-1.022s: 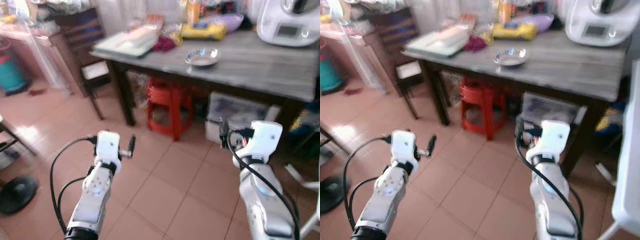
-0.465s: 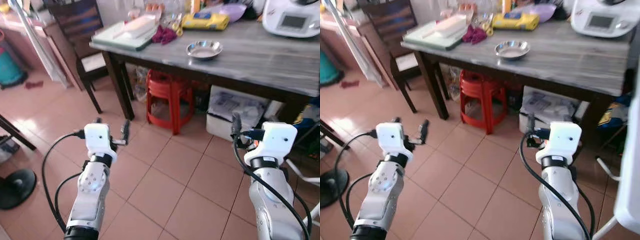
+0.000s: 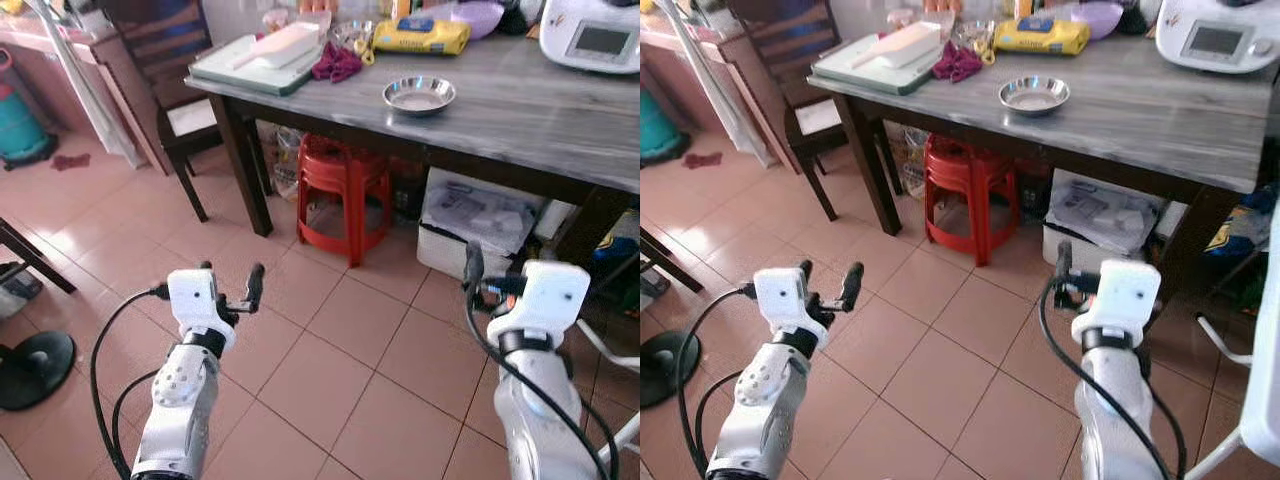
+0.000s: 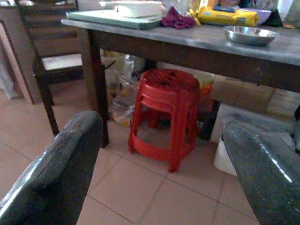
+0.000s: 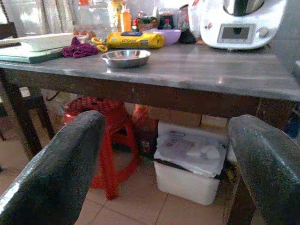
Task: Setting the table
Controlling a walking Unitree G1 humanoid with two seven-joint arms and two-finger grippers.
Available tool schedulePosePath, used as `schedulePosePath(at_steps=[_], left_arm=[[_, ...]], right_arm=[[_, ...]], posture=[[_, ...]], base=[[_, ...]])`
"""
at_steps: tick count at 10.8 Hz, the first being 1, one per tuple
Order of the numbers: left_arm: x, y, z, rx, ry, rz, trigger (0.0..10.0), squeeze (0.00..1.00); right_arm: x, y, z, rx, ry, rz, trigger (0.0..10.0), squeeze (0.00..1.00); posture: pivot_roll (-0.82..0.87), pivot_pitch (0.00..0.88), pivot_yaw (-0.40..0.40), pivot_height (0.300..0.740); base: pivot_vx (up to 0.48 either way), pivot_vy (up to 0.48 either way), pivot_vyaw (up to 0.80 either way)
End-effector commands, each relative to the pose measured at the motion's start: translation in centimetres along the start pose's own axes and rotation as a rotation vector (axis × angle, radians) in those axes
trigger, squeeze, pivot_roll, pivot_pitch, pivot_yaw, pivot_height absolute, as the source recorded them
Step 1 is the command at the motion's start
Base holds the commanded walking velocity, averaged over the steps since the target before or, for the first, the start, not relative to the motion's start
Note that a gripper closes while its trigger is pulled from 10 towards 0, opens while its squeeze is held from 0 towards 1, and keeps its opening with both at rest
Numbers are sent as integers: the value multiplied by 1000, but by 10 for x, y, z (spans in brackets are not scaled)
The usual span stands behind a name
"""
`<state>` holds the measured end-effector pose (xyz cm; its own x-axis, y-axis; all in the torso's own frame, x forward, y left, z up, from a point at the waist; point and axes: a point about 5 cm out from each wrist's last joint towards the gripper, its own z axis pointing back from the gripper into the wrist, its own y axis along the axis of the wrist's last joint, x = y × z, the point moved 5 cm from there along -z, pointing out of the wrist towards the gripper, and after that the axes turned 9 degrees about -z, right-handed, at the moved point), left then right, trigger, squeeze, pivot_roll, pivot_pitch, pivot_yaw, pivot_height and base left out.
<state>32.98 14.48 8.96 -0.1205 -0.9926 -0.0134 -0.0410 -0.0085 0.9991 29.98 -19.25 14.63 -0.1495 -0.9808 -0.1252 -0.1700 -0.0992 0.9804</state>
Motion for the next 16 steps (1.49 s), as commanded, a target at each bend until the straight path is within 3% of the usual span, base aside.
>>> schedulePosePath(at_steps=[1, 2, 3, 7, 11, 14, 16], left_arm=[[-5, 4, 1, 8, -3, -24, 10000, 0], [-2, 3, 1, 13, -18, -14, 10000, 0], [-1, 3, 1, 8, -26, -10, 10000, 0], [1, 11, -13, 16, -31, -38, 10000, 0], [6, 11, -14, 10, -60, -57, 10000, 0], [5, 10, -14, 6, -60, -56, 10000, 0], [4, 9, -14, 5, -61, -62, 10000, 0]], right_arm=[[-5, -5, 3, -27, 14, -24, 10000, 0], [-7, -2, 5, -5, 27, 9, 10000, 0], [-8, -4, 6, -10, 28, -13, 10000, 0], [-4, -4, -3, -26, 10, -9, 10000, 0], [-6, -3, -7, -22, 17, -4, 10000, 0], [-7, -3, -8, -22, 18, -20, 10000, 0], [-7, -3, -9, -21, 15, -31, 10000, 0]], posture=[[-94, 54, 113, 740], [-93, 54, 114, 740], [-94, 54, 114, 740], [-97, 61, 111, 740], [-95, 62, 114, 740], [-95, 61, 115, 740], [-94, 61, 119, 740]], base=[[0, 0, 0], [0, 0, 0], [0, 0, 0], [0, 0, -800], [0, 0, -800], [0, -309, -694], [0, -287, 0]])
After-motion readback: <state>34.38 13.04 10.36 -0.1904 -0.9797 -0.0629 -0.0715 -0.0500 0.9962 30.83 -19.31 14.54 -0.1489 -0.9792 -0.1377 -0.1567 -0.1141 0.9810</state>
